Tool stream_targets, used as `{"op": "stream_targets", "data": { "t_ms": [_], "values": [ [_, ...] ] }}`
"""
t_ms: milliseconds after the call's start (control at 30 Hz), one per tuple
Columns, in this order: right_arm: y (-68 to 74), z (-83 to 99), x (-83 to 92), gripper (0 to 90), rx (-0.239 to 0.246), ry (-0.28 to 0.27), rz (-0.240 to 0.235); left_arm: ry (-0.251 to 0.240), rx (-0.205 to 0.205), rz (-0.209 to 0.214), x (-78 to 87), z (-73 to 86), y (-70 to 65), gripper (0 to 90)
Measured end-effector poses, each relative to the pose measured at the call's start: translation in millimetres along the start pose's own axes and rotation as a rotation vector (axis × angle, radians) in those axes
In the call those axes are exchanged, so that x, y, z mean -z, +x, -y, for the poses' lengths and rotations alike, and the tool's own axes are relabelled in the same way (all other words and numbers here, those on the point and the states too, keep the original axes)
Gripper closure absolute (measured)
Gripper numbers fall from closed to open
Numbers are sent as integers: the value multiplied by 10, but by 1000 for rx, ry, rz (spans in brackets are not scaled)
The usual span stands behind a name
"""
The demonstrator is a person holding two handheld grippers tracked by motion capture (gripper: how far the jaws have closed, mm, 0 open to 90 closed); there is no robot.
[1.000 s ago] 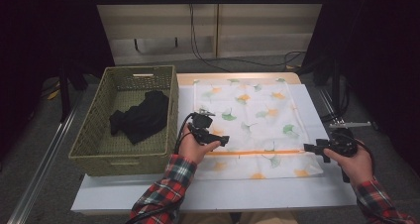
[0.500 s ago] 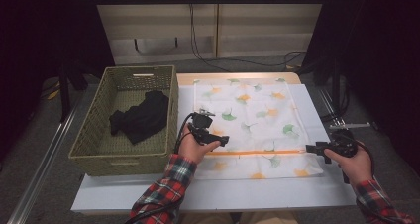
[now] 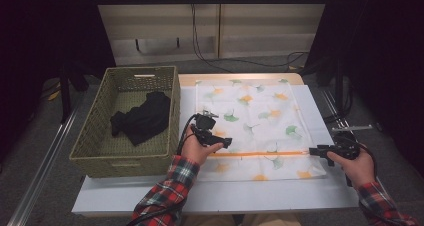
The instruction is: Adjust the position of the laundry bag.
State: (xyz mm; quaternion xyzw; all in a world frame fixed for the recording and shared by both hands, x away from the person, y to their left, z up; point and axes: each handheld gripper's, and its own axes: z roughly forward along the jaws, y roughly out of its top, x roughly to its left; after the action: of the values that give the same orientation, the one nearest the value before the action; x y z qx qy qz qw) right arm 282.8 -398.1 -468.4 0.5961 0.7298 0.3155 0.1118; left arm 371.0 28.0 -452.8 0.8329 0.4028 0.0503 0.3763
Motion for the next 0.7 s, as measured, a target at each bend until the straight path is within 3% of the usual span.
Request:
{"op": "stream_targets", "data": {
  "t_ms": [167, 367, 700],
  "values": [
    [12, 7, -2, 573, 13, -3, 17, 0, -11, -2, 8, -10, 0, 23],
    [52, 2, -21, 674, 36, 4, 4, -2, -10, -1, 9, -14, 0, 23],
    [106, 2, -36, 806, 57, 18, 31, -2, -15, -4, 16, -19, -7, 23]
  ]
}}
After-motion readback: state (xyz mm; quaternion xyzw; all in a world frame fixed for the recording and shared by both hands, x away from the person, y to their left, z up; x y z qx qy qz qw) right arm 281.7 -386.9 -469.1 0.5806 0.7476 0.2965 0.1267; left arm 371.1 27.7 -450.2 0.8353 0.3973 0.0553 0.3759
